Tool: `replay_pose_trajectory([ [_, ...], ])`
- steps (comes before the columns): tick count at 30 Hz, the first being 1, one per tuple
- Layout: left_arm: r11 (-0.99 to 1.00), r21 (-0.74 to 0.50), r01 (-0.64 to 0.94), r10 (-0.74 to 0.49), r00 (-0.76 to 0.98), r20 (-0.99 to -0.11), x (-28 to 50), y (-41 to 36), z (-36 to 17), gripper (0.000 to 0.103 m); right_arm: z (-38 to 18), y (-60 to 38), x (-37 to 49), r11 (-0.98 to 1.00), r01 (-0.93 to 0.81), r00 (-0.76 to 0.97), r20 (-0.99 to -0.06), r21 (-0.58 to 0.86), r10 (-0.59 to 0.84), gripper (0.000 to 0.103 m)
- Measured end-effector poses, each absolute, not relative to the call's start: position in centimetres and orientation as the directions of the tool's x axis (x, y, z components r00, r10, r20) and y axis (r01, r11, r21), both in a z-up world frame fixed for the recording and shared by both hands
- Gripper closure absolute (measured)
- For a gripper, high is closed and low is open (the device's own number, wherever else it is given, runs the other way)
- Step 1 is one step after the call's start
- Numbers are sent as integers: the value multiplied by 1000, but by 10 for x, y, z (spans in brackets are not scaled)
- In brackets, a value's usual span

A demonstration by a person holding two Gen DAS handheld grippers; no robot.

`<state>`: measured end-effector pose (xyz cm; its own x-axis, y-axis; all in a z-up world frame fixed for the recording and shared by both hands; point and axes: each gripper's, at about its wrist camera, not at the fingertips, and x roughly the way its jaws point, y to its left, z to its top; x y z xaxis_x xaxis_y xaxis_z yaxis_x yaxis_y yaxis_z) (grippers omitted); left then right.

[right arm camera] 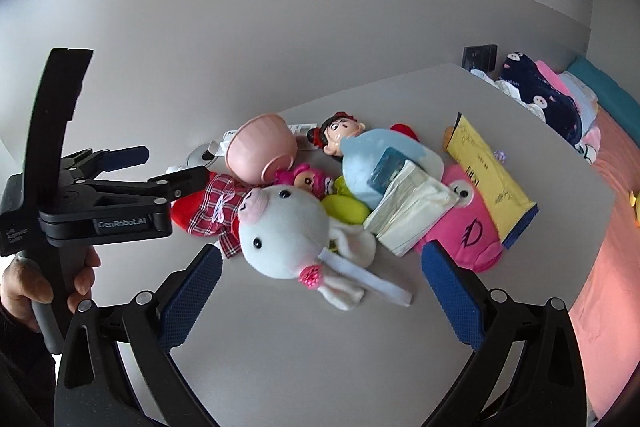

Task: Collect trash
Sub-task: 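Grasp the yellow snack packet with the right tool while the left tool grasps the pink bowl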

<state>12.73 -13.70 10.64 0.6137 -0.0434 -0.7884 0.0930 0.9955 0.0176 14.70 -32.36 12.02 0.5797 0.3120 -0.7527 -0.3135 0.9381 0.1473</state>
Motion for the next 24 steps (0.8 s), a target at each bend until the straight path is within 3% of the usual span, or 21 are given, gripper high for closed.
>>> replay_pose_trajectory([
  [7, 987, 48, 155, -49, 568, -821, 179, -164, 105, 6, 132, -356, 189, 944, -292, 539, -790, 153, 294, 8],
  [17, 977, 95, 192, -6, 469, -883, 231, -177, 63, 6, 133, -390, 247, 960, -264, 501, -836, 97, 222, 9],
  [20, 972, 116, 207, 10, 453, -891, 234, -180, 51, 8, 119, -397, 263, 959, -268, 464, -860, 91, 212, 21],
  [22, 966, 124, 226, 11, 443, -897, 235, -184, 44, 17, 108, -404, 272, 958, -260, 419, -880, 118, 222, 39],
  [24, 966, 110, 235, -7, 448, -894, 235, -186, 43, 24, 95, -410, 280, 959, -244, 372, -899, 147, 232, 47],
])
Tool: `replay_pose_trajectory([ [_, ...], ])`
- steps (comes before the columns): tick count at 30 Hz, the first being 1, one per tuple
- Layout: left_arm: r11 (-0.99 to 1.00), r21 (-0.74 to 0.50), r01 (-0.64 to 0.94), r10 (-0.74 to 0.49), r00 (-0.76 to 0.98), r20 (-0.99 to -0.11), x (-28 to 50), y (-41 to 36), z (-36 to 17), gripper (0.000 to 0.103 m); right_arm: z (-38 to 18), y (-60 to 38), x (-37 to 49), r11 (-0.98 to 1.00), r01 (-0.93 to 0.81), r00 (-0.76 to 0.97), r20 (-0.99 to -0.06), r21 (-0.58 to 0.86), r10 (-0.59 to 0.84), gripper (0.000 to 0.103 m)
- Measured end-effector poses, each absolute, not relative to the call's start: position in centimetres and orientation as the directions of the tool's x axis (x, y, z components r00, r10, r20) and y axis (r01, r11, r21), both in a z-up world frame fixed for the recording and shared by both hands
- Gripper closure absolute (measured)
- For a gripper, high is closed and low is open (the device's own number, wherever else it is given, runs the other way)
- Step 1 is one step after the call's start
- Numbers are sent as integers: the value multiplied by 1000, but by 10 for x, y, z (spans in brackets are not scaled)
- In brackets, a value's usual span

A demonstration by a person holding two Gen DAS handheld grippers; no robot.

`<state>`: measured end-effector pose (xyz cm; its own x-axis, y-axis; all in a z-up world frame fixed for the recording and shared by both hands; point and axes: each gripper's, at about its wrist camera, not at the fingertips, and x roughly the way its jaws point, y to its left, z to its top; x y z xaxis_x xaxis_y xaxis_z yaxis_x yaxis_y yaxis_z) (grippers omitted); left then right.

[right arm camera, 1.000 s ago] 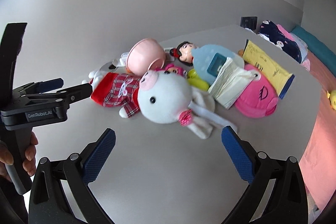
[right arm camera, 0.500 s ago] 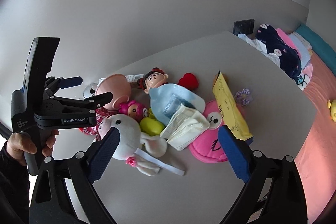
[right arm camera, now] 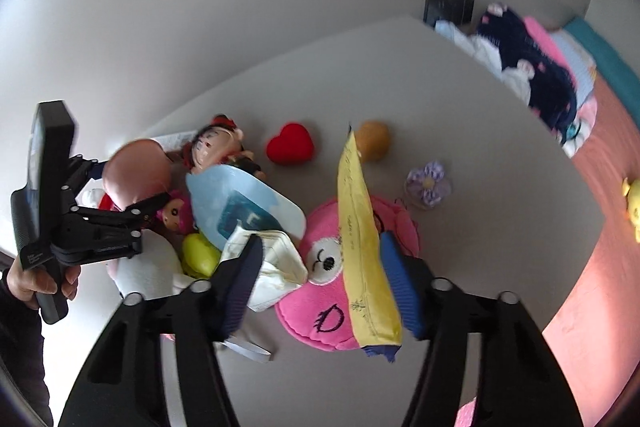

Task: Collect trash
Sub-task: 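Grasp the yellow snack packet with the right tool while the left tool grasps the pink bowl, then carry the packet and bowl over the black bin while both tools open to drop them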

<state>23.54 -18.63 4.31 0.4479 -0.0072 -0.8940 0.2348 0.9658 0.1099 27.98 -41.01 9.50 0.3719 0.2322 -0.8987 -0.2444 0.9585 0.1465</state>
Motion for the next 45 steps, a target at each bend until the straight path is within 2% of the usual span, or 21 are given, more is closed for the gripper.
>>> replay_pose_trajectory([
  [2, 966, 91, 243, -27, 444, -895, 236, -187, 45, 38, 87, -414, 285, 960, -238, 353, -908, 146, 226, 57],
  [3, 967, 78, 241, -38, 443, -896, 236, -188, 46, 42, 83, -416, 287, 959, -239, 342, -911, 152, 230, 70],
  [4, 970, 58, 234, -53, 443, -895, 238, -188, 46, 51, 81, -417, 289, 959, -237, 337, -912, 157, 232, 84],
  [5, 973, 39, 226, -68, 446, -892, 238, -186, 48, 66, 80, -420, 291, 958, -236, 335, -912, 163, 237, 87],
  [6, 977, 13, 215, -87, 450, -889, 239, -185, 49, 72, 80, -423, 292, 955, -236, 333, -909, 179, 253, 87],
  [11, 980, -104, 170, -175, 483, -858, 238, -177, 60, 85, 89, -436, 293, 947, -224, 343, -891, 230, 297, 89],
  [21, 977, -71, 201, -175, 565, -806, 221, -203, 120, 88, 128, -465, 273, 936, -223, 414, -843, 273, 344, 89],
  [31, 937, -37, 348, -255, 608, -752, 199, -295, 173, 88, 159, -529, 235, 941, -168, 499, -798, 293, 338, 89],
  [45, 752, -35, 658, -439, 461, -771, 156, -494, 161, 88, 155, -671, 145, 957, 80, 564, -804, 278, 187, 89],
])
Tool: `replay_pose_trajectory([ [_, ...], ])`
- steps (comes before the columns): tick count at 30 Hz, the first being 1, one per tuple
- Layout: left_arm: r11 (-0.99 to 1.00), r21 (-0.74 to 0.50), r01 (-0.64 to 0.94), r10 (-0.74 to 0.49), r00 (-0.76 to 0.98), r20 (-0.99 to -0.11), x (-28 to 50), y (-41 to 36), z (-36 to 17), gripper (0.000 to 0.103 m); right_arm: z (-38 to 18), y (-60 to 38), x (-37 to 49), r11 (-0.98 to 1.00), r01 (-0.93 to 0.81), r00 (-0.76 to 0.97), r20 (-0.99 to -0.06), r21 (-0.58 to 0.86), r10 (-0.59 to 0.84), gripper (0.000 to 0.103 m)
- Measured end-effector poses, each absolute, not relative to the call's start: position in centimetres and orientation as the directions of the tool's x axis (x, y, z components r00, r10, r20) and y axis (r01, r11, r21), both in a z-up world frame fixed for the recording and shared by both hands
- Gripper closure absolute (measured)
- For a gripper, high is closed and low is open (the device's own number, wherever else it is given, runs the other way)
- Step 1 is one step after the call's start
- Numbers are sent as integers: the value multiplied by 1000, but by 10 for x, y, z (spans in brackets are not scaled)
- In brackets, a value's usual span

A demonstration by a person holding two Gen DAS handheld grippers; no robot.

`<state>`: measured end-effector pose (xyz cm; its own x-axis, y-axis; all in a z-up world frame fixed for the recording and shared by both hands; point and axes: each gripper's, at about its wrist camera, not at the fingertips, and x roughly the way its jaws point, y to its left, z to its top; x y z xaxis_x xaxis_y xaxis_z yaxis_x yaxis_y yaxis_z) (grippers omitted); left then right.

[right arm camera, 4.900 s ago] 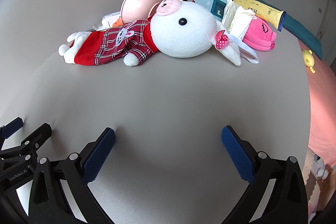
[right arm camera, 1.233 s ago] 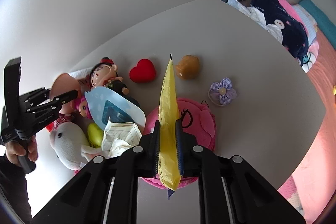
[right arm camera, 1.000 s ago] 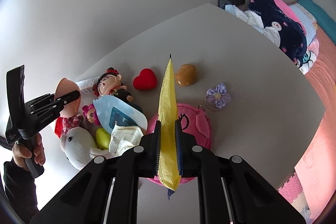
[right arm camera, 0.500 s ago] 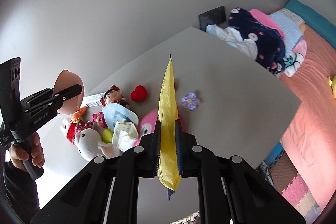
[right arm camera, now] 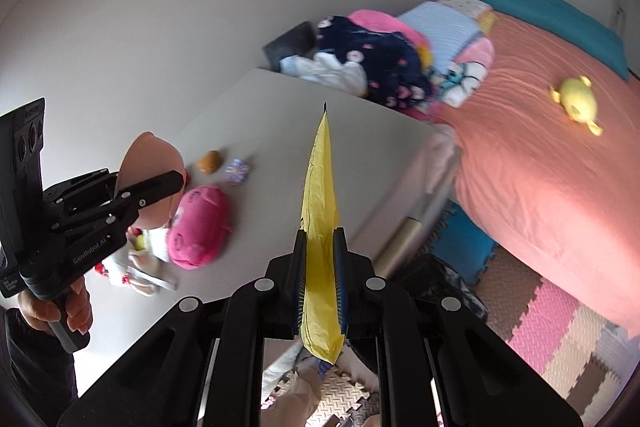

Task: Collect trash
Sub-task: 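Carry the packet and bowl over the black bin while both tools open to drop them, then move both open tools back over the toy pile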

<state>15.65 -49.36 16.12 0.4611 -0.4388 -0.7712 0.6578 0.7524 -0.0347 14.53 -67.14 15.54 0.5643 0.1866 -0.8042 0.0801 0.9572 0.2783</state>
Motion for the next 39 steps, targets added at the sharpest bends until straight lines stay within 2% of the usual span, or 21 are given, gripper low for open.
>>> replay_pose_trajectory([
  [8, 598, -72, 799, -496, 297, -816, 150, -602, 125, 88, 130, -748, 90, 920, 263, 548, -830, 291, 106, 89],
  [14, 520, -114, 847, -485, 182, -855, 139, -653, 88, 88, 102, -791, 65, 871, 362, 517, -849, 332, 109, 89],
  [15, 513, -125, 849, -479, 162, -863, 138, -657, 82, 87, 98, -795, 64, 866, 366, 510, -852, 340, 119, 84],
  [16, 516, -124, 848, -458, 150, -876, 141, -665, 72, 78, 95, -800, 62, 861, 378, 503, -856, 341, 118, 54],
  [17, 526, -110, 843, -438, 158, -885, 140, -670, 67, 34, 93, -805, 57, 849, 414, 498, -863, 327, 90, 32],
  [18, 542, -91, 836, -423, 178, -889, 139, -674, 63, 7, 92, -809, 54, 840, 443, 500, -864, 314, 60, 10],
  [20, 557, -41, 829, -419, 239, -876, 136, -676, 59, 6, 95, -813, 42, 829, 463, 540, -841, 315, 18, 10],
  [24, 558, -20, 830, -406, 253, -878, 133, -680, 52, 6, 95, -819, 34, 826, 466, 555, -832, 318, 8, 10],
  [39, 602, -48, 797, -407, 255, -877, 139, -646, 57, 6, 97, -801, 43, 837, 440, 559, -828, 327, 29, 10],
])
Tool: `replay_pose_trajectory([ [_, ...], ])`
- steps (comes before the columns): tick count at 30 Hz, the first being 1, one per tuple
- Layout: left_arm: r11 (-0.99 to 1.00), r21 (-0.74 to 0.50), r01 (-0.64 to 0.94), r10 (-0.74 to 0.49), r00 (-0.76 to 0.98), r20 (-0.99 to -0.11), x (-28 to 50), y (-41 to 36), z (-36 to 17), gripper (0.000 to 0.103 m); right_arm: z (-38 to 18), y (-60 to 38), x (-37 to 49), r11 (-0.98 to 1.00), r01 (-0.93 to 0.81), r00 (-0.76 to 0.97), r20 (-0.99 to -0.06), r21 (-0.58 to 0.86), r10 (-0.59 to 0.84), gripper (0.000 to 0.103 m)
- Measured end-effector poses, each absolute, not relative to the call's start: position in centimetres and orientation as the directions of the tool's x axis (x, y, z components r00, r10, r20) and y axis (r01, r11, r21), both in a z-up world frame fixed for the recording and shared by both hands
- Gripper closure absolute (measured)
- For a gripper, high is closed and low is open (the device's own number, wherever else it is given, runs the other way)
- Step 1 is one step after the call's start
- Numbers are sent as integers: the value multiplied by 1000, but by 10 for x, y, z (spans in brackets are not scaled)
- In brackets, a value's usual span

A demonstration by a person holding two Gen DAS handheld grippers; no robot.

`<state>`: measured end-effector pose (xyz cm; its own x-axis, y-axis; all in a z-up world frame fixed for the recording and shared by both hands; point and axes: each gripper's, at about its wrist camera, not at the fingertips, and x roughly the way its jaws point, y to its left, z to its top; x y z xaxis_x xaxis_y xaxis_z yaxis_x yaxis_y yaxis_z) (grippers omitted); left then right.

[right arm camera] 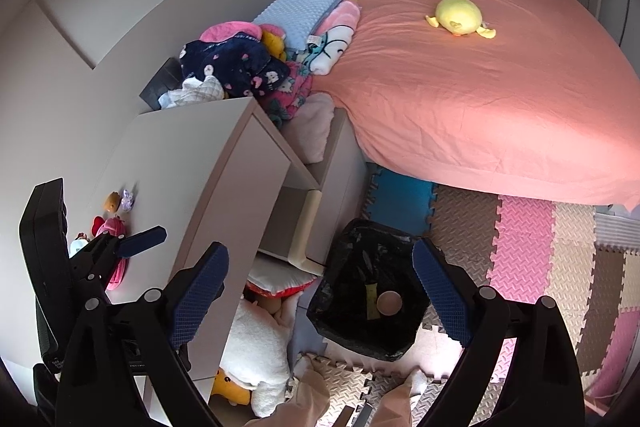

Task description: Collect trash

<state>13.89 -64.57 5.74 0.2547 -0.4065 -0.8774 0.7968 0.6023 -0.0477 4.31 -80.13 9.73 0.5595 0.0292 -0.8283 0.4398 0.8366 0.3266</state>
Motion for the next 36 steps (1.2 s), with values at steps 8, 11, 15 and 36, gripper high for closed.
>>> replay_pose_trajectory([
  [8, 690, -22, 724, -368, 324, -872, 152, -588, 65, 6, 105, -757, 74, 878, 333, 568, -817, 343, 104, 10],
  [11, 728, -9, 685, -344, 355, -869, 157, -561, 68, 6, 108, -735, 88, 894, 282, 566, -813, 348, 138, 10],
  [15, 790, 8, 613, -302, 401, -865, 162, -523, 73, 6, 111, -702, 107, 910, 204, 561, -805, 361, 194, 10],
  [36, 974, -123, -189, -7, 519, -855, 151, -262, 92, 6, 122, -526, 175, 895, -214, 470, -762, 391, 446, 10],
])
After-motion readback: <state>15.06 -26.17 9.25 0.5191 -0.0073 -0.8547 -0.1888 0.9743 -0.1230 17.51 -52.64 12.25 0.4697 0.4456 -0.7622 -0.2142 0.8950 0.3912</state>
